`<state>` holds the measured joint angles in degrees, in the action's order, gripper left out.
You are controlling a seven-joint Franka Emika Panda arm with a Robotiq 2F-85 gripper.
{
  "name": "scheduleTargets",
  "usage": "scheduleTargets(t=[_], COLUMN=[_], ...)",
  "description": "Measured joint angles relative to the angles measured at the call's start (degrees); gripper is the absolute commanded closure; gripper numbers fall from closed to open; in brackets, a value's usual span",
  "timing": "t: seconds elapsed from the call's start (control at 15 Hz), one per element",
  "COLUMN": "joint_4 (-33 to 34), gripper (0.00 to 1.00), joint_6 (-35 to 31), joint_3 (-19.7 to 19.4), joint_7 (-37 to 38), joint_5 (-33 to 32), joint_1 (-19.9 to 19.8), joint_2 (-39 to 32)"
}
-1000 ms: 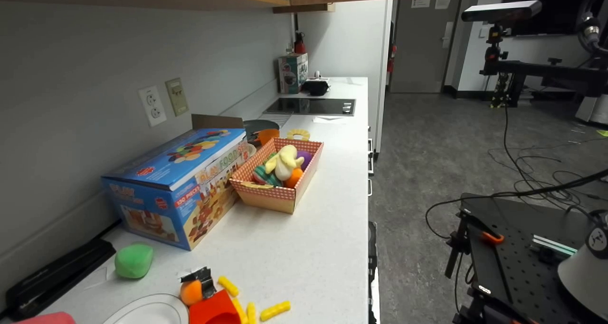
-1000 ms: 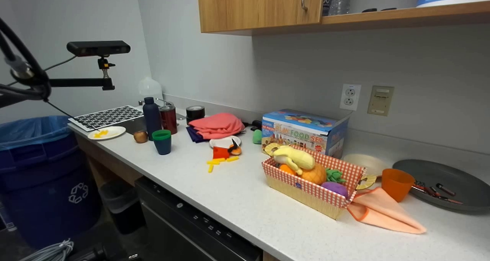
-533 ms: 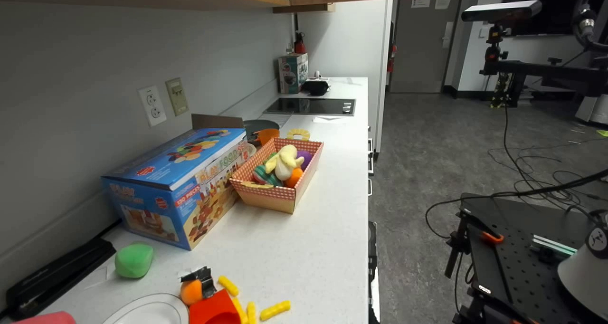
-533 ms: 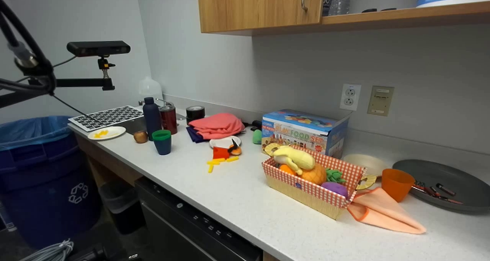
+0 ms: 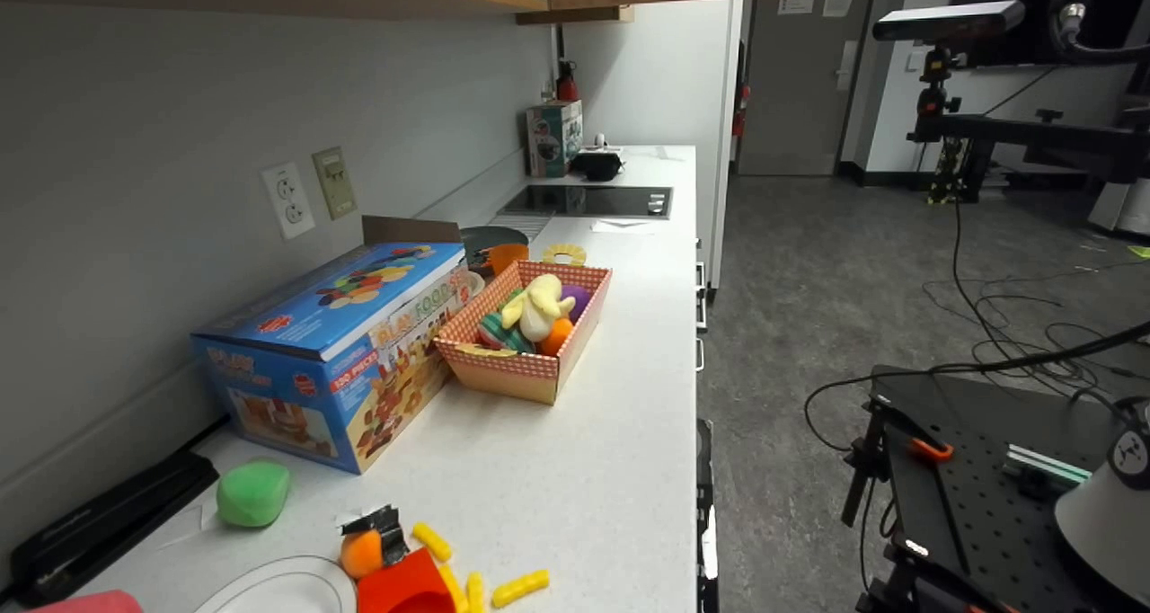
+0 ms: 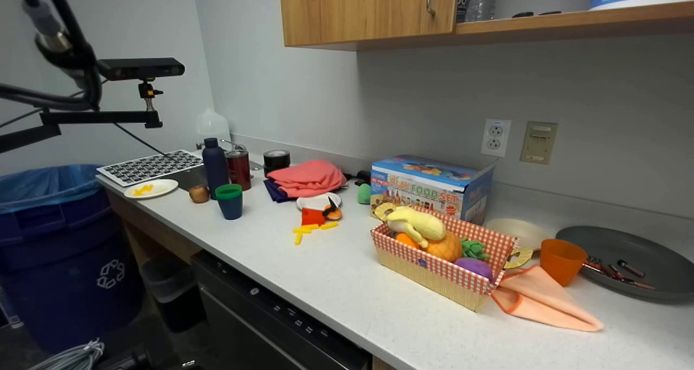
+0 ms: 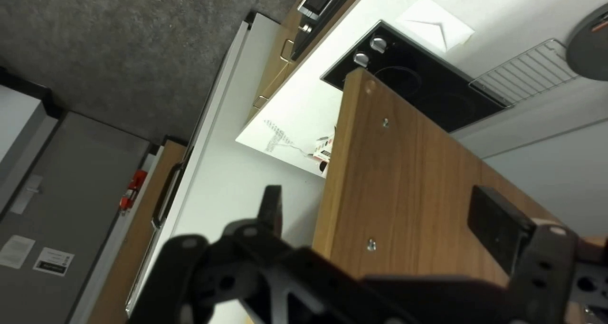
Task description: Close the cupboard completely
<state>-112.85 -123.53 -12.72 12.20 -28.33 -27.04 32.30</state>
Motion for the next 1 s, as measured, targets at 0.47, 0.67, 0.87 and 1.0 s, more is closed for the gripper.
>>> scheduleTargets(t=[0.47,0.67,0.87,1.0], joint_4=[4.31,4.01,3.24,2.8], gripper=[0.0,0.0,0.0,0.0], joint_6=[2.25,1.32,-2.2,-4.46], joint_3=[0.0,-0.56,-0.64,-0.64], joint_7=[0.0,-0.04,0.41,1.33], joint_5=[0.15,2.51,2.71,1.9], joint_1=[0.22,1.45,1.43,1.05], joint_2=[-2.2,-2.21,-2.22,-2.27])
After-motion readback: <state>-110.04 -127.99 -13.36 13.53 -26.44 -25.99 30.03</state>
